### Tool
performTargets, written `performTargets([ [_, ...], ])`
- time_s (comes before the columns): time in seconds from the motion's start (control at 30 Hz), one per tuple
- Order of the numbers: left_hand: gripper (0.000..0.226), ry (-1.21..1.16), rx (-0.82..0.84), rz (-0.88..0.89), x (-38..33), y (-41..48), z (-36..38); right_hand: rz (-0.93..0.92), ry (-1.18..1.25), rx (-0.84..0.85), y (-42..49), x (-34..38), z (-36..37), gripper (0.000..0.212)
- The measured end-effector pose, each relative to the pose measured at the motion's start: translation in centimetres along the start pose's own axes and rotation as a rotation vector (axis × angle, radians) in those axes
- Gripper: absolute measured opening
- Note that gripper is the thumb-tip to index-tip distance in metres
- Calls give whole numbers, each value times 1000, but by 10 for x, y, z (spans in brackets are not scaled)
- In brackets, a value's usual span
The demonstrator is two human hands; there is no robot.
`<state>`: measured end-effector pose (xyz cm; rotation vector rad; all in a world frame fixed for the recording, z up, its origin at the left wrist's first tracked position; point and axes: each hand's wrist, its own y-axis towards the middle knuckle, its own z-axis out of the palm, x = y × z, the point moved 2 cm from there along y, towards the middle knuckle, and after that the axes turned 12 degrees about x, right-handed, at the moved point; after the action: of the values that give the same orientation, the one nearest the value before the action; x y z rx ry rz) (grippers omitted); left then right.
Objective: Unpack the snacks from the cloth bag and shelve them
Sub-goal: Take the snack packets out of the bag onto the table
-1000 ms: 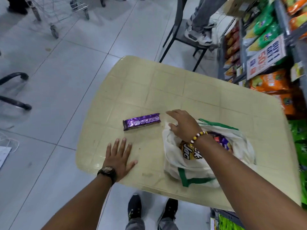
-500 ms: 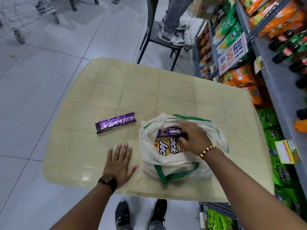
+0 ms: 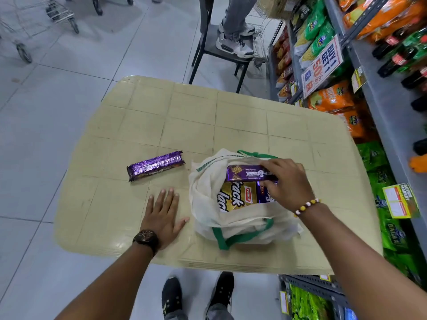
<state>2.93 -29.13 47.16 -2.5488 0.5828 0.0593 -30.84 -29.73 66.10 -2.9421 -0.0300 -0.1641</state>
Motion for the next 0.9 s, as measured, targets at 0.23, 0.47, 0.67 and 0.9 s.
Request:
performTargets([
  [0.23,85,13,-29,45,-2,29,-13,75,-74,-64,42,-33,-33,46],
  [0.47,84,-8,-36,73,-5,41,-22,262,40,-13,124,-73,-30,48],
  [0.67,83,-18,2,75,-7,45,-26,376,127,110,178,-86,16,41],
  [0.9,83,-12,37,67,-6,48,-25,529,143,257,199,-93,62,45],
])
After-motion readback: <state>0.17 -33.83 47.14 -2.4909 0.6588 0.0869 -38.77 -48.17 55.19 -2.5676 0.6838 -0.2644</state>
